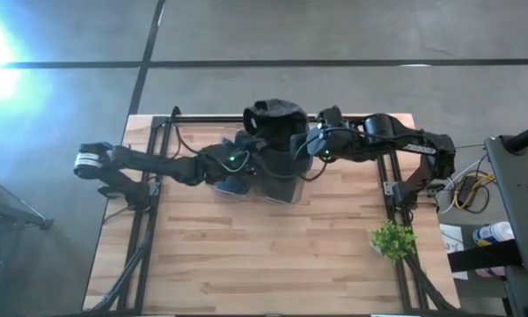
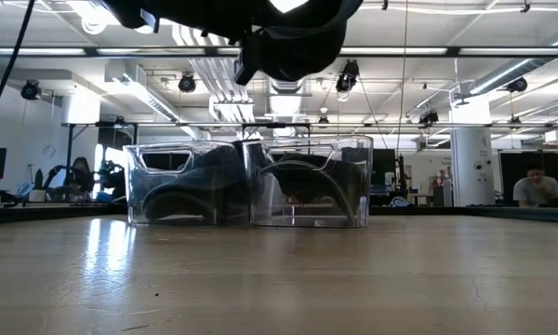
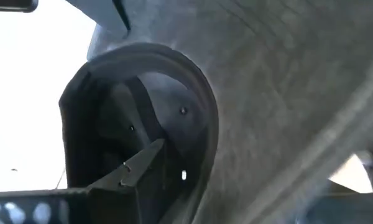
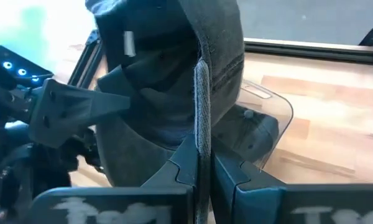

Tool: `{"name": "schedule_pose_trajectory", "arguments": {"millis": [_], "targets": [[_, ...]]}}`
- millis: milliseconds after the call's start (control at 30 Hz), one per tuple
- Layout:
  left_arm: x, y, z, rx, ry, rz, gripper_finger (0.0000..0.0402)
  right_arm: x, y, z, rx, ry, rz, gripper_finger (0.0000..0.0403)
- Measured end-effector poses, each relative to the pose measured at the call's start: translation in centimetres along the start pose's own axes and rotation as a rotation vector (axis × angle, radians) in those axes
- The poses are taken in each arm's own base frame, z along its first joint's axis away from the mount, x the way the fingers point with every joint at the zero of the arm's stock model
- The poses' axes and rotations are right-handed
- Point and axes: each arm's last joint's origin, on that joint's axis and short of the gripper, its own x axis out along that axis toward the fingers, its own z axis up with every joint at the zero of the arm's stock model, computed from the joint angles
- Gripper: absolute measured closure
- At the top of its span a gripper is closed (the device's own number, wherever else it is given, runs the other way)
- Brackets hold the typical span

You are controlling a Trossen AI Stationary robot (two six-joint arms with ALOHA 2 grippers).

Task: Pick & Place hat
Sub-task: Put the black cap into the right transparent bin

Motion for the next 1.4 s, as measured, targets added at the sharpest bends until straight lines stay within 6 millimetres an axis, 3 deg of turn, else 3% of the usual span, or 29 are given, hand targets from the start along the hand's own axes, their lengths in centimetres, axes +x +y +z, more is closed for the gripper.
{"name": "schedule_pose_trajectory", "arguments": {"millis": [167, 433, 633, 867, 1000, 1133, 1233, 1400], "targets": [[0.2, 0.2, 0.5, -0.001, 0.016, 0.014, 0.0228, 0.1, -0.2, 0.2, -0.010, -0.002, -0.014, 0.0390], [-0.2, -0.1, 1.3, -0.043, 0.010, 0.002, 0.0376, 0.3, -0.9, 1.7, 0.022, -0.014, -0.025, 0.0390], [-0.4, -0.4, 1.4, -0.179, 0.038, -0.044, 0.0390, 0.6, -1.0, 1.9, -0.024, -0.040, -0.040, 0.0366], [-1.1, 0.7, 0.9, -0.664, 0.091, -0.101, 0.0395, -1.4, -2.4, 2.9, -0.088, -0.140, -0.052, 0.0264], [-1.7, 2.8, 1.2, -0.979, -0.059, -0.164, 0.0395, -3.2, -3.6, 3.8, -0.103, -0.216, -0.046, 0.0213], [-1.4, 5.5, 0.6, -1.434, -0.255, -0.353, 0.0395, -4.8, -4.9, 4.1, -0.075, -0.178, 0.000, 0.0189], [-0.6, 6.3, -1.2, -1.609, -0.214, -0.558, 0.0395, -4.9, -5.4, 3.7, -0.054, -0.112, 0.005, 0.0189], [1.3, 7.7, -6.5, -1.935, -0.010, -0.813, 0.0395, -5.0, -5.9, 3.0, -0.055, -0.075, -0.035, 0.0197]]}}
